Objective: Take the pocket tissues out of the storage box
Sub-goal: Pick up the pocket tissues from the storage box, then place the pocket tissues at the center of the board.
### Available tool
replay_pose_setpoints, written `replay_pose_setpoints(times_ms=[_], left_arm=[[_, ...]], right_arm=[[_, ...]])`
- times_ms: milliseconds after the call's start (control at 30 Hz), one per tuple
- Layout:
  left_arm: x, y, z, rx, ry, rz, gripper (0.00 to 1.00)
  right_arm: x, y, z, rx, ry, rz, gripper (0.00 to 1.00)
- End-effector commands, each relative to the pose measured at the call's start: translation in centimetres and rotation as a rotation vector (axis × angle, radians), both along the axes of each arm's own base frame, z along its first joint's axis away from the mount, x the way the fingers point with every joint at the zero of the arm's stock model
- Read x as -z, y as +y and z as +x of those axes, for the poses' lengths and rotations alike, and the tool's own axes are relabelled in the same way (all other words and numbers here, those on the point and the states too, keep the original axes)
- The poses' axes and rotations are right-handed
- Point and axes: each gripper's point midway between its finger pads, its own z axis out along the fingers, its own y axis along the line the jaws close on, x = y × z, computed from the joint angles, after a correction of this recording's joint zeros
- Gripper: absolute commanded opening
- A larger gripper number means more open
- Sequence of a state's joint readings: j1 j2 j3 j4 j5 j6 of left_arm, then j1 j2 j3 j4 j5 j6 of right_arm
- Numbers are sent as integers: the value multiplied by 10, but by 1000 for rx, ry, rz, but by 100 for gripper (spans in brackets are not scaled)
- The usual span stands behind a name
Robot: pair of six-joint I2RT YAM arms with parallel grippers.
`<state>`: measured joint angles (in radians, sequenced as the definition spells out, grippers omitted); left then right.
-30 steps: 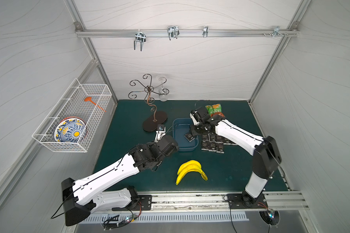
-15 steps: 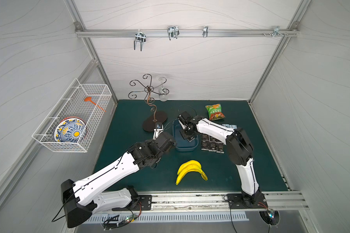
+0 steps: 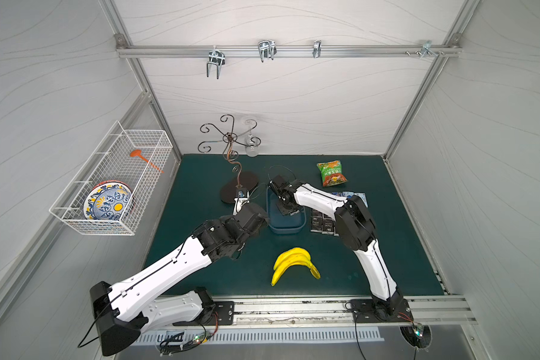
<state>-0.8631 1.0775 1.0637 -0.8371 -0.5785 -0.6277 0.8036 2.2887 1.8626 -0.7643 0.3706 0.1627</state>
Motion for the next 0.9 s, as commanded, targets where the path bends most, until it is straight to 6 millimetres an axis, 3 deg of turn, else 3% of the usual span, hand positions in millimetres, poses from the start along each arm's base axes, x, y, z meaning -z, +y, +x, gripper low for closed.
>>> replay_pose_setpoints(times_ms=[0,267,400,533,600,667,867], left_arm=[[-14,-4,4,9,-37,-41,47],[-20,2,2,-3,-56,-45,48],[-21,9,2,-19,-61,-52,48],[-21,5,6,-11,-59,-72,48],[-22,5,7,-11,-58,-62,48],[-23,8,10,-26,-70,-39,48],[-25,1,14,-23,-86,-70,48]], right_arm=[[0,1,-12,8,41,29,13],[-86,23,-20,19,17,345,12],[-120,15,-32,34,27,489,12],[-144,-10,-55,62,54,565,13],[-144,-35,-72,106,82,538,13],[-131,-66,-98,159,110,477,14],[-72,-132,-169,302,217,403,16]])
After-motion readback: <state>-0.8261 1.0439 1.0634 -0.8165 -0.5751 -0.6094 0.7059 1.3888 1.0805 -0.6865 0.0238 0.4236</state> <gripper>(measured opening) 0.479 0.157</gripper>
